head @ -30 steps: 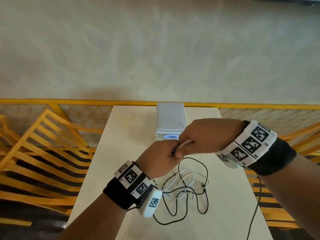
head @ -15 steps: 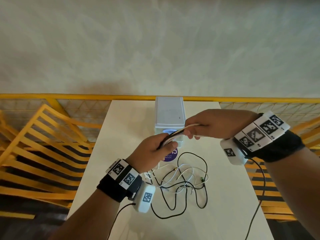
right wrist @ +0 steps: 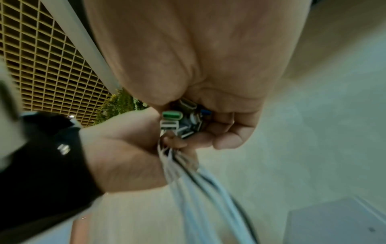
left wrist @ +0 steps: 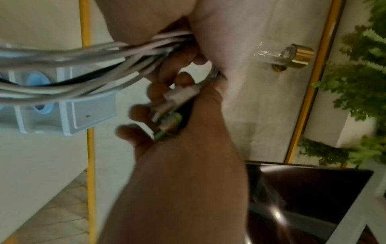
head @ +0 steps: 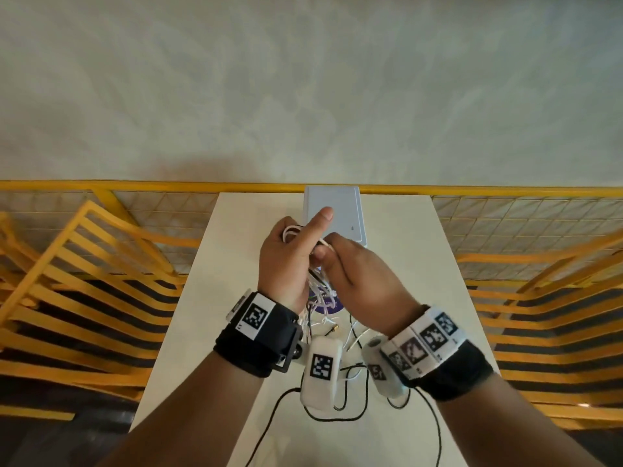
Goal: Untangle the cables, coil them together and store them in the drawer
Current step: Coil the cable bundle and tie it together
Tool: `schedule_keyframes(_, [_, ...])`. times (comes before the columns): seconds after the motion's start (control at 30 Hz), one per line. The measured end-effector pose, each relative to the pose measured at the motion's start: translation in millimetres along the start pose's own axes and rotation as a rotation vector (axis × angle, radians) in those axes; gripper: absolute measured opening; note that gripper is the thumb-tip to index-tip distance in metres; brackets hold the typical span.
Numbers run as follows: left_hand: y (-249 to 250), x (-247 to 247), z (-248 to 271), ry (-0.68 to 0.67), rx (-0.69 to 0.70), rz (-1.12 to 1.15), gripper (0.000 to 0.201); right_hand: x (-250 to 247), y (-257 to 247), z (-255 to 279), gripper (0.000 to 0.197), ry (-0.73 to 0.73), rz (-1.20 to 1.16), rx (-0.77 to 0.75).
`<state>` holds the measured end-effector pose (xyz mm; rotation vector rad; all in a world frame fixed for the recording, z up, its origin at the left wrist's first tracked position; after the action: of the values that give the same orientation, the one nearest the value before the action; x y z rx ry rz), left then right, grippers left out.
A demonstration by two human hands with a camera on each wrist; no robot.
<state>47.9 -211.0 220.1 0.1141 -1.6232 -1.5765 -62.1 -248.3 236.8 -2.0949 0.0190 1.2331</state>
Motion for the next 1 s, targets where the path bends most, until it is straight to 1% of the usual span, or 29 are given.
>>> schedule_keyframes(0.1, [4.2,3.5,-1.2,-0.052,0.010,0.038,0.043,7.5,-7.1,2.0,0.047,0.040,0.039,0.014])
schedule_keyframes(0.17, [7.7,4.9,0.8,-0.056,0.029,0.021,0.037,7.4,-11.8,1.3,0.053,0.047,0.101,0.011])
schedule_keyframes(0.23, [11.9,4.7,1.4,-0.063,0.056,-0.008,0.041,4.5,-13.5,-0.8,0.054,0.052,0.142,0.006])
schedule_keyframes(0.33, [20.5,7.7,3.8,-0.091,0.081,-0.069,0.044,-1.7,-14.0,-1.4,0.050,0.066,0.204,-0.009])
schedule_keyframes(0.4, [24.5,8.6,5.6,-0.067,0.106,-0.087,0.041,-1.7,-17.8,1.3,0.050,0.063,0.342,-0.009])
schedule_keyframes(0.5, [27.5,6.7,8.0,0.001,0.178,-0.143,0.033,7.1,-28.5,9.4,0.053,0.038,0.542,0.025])
schedule_keyframes(0.57, [27.2,3.9,8.1,0.030,0.203,-0.157,0.036,12.5,-27.8,13.7,0.057,0.012,0.609,0.071])
schedule_keyframes(0.6, [26.7,0.8,7.5,0.045,0.197,-0.152,0.038,13.8,-25.7,15.0,0.063,-0.022,0.618,0.083])
schedule_keyframes(0.63, [26.1,-2.4,6.5,0.053,0.194,-0.157,0.040,15.9,-21.6,16.1,0.069,-0.079,0.589,0.087])
schedule_keyframes(0.67, [25.5,-5.0,5.6,0.050,0.200,-0.177,0.041,19.2,-13.9,17.0,0.072,-0.157,0.493,0.098])
schedule_keyframes(0.7, [23.9,-5.7,5.2,0.027,0.203,-0.199,0.041,21.7,-6.2,18.0,0.068,-0.234,0.316,0.126])
schedule_keyframes(0.73, [21.5,-5.4,4.9,0.001,0.198,-0.203,0.041,26.6,-0.3,18.3,0.060,-0.327,0.086,0.172])
schedule_keyframes(0.77, [19.2,-5.0,5.3,-0.017,0.186,-0.187,0.040,30.8,3.0,18.7,0.053,-0.391,-0.134,0.214])
schedule_keyframes(0.8, [16.5,-5.1,5.2,-0.036,0.170,-0.158,0.039,32.5,5.1,17.9,0.052,-0.400,-0.299,0.234])
schedule_keyframes(0.83, [14.0,-4.0,5.5,-0.061,0.154,-0.127,0.038,34.4,8.9,17.8,0.053,-0.398,-0.406,0.247])
schedule_keyframes(0.93, [10.3,-2.0,8.5,-0.162,0.112,-0.087,0.036,40.6,6.0,21.7,0.048,-0.472,-0.581,0.235])
schedule_keyframes(0.97, [8.9,-1.7,9.7,-0.198,0.093,-0.079,0.034,42.0,4.5,22.4,0.051,-0.492,-0.620,0.218])
schedule_keyframes(1.0, [7.9,-1.9,10.9,-0.226,0.076,-0.068,0.032,41.6,3.0,22.3,0.060,-0.492,-0.648,0.208])
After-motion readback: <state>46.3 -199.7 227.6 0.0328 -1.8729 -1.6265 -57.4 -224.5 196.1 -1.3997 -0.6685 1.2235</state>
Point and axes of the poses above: each hand's wrist, its own z-axis away from the middle knuckle, its own x-axis out of the palm, y = z × x, the point moved 6 cm from there along -z, towards the middle knuckle, and after that the axes turned 8 degrees about z, right-handed, at the moved point
